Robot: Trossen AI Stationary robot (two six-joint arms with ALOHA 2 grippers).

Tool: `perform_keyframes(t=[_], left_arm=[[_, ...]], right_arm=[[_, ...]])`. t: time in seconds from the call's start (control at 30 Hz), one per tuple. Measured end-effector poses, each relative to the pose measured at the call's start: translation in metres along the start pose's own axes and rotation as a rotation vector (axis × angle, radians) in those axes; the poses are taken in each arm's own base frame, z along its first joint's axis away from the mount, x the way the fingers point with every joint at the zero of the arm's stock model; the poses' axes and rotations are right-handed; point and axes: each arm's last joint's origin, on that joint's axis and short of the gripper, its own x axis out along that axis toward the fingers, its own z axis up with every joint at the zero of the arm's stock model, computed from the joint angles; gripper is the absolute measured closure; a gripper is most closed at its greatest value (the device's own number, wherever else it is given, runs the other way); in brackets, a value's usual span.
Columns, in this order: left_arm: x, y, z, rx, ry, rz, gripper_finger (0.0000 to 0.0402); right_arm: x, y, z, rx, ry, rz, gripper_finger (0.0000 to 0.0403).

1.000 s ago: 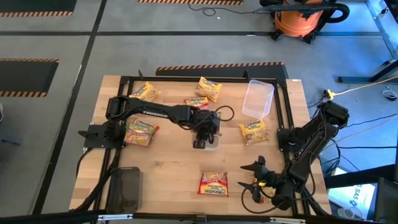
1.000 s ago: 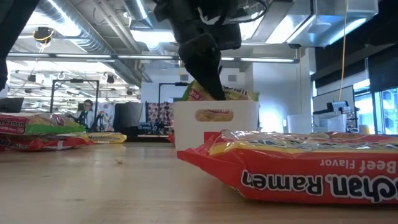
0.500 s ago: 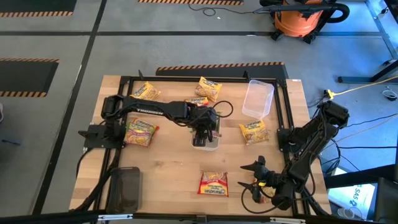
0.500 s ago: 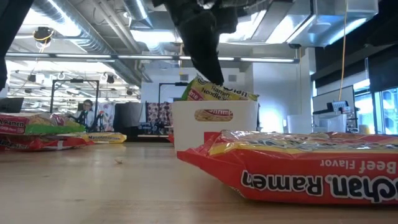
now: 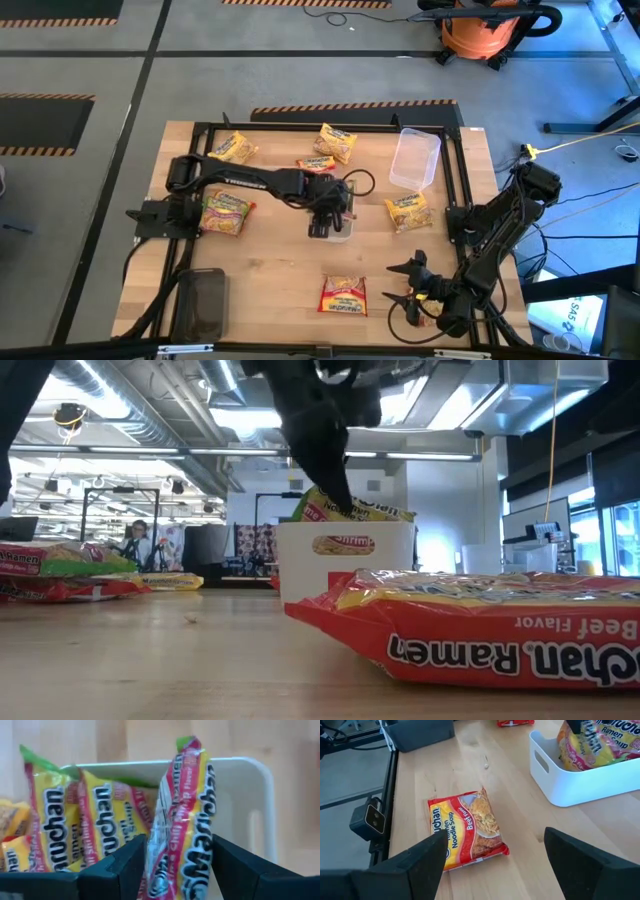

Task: Sort Maruchan noodles
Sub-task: Put the green noodle pack into the white bin

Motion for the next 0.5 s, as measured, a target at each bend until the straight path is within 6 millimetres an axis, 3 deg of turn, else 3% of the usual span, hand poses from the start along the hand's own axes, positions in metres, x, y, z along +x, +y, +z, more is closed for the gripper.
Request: perform_keyframes(t=[0.27,0.43,0.5], left_arm=[[0.016,-0.004,-0.003,0.010,0.037,-0.028,0.0206],[0.016,-0.005,-0.002,0.014,0.032,-0.020,0.0285],[0.016,-0.006,-0.002,0.012,0.033,-0.016,0.0298]], right_arm=[[0.000,0.000,0.000,0.008,-0.003,0.003,0.0096],[0.000,0.000,0.000,0.011,-0.003,0.002,0.0096],[0.000,0.000,0.000,0.011,-0.003,0.002,0.0096]])
